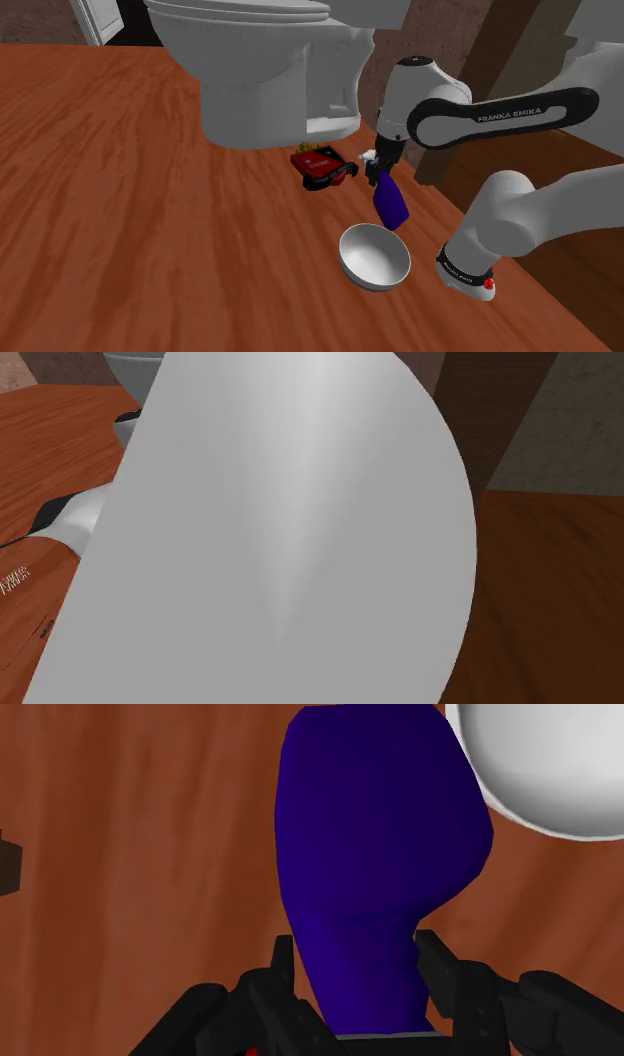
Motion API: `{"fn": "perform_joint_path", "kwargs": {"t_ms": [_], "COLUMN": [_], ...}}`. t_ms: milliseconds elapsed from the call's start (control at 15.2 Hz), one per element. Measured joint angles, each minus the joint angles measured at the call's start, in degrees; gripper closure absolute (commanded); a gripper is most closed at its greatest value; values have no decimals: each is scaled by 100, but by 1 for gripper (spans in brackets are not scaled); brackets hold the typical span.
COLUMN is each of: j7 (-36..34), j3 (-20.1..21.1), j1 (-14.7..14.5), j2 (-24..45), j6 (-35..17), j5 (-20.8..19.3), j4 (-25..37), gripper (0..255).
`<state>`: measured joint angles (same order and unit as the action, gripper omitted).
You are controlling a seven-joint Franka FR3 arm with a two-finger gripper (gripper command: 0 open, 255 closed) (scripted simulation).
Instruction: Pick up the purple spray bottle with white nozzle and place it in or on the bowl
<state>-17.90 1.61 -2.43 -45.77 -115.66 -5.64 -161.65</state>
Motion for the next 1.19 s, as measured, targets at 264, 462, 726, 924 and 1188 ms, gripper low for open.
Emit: {"fn": "perform_joint_path", "kwargs": {"t_ms": [264,462,726,924,1188], "j7": [-704,-1381,-2100,-2359,-2426], "j3": [314,419,890,1112,1202], "j1": [-684,-1285,-1890,-2066,-2116], "j2": [-424,-227,-352,-219,-58], "j6": [419,288,503,350,-25], "j5": [-299,164,976,1200,1288], "j4": [-106,-137,-99,-104,-310], "gripper": [255,255,255,255,255]}}
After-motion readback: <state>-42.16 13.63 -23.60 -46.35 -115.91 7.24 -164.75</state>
